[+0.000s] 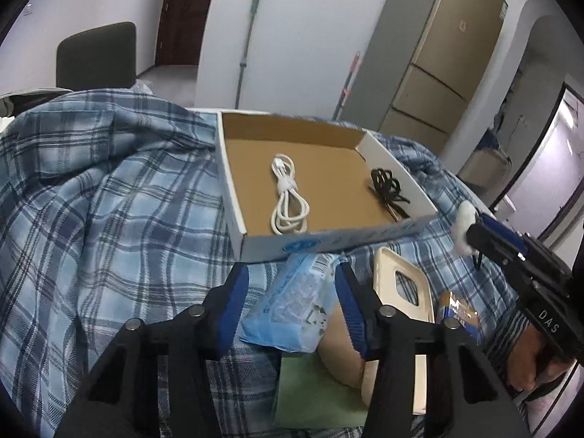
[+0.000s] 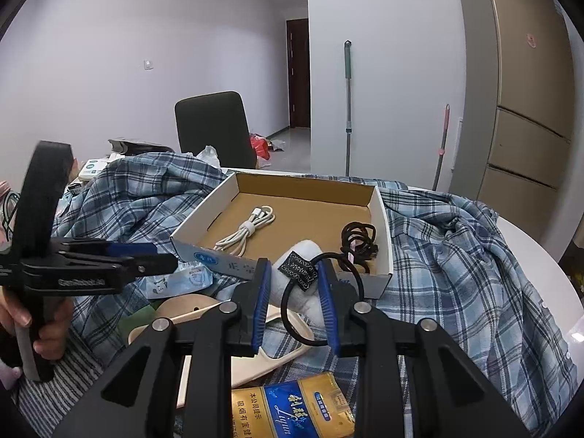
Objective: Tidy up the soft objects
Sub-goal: 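Grasp the blue wet-wipe pack with the left tool while the right tool holds the plug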
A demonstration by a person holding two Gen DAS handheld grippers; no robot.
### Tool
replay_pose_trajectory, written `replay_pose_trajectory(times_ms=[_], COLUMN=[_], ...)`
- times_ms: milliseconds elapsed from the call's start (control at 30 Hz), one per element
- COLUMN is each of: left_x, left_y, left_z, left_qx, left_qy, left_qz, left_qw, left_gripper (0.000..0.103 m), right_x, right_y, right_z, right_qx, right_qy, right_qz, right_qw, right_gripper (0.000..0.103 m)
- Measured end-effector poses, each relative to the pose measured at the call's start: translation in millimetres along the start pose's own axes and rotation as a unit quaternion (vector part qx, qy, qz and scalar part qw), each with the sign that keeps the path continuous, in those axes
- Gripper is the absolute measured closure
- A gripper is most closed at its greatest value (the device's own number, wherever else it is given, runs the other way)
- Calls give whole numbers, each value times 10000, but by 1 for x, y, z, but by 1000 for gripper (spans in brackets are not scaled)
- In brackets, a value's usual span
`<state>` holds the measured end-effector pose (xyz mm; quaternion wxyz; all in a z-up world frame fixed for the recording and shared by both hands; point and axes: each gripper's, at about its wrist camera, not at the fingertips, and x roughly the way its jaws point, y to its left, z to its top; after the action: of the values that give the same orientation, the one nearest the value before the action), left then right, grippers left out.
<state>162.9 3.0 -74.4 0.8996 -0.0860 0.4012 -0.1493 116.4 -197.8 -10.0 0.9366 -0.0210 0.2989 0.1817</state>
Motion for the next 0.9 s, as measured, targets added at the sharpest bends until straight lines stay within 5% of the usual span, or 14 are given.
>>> replay_pose_trajectory(times_ms=[200,633,800,900], left_x=[18,32,32,20], left_y=[-7,5,3,0], left_z=[-4,-4,-5,-4], left_qx=[144,-132,-126,-68], left_qy=[516,861,871,534], left_qz=[45,-80,-84,-157], left_qw=[9986,9962,9961,9984], left_gripper=[51,43,51,56], right_x=[-1,3,3,3], right_y=[0,-1,-1,-1], right_z=[0,-1,-1,-1], right_qx=[-25,-15,-22,-27], right_qy=[-8,83,87,72], right_qz=[26,33,30,32], right_qw=[10000,10000,10000,10000], right_gripper=[78,78,78,78])
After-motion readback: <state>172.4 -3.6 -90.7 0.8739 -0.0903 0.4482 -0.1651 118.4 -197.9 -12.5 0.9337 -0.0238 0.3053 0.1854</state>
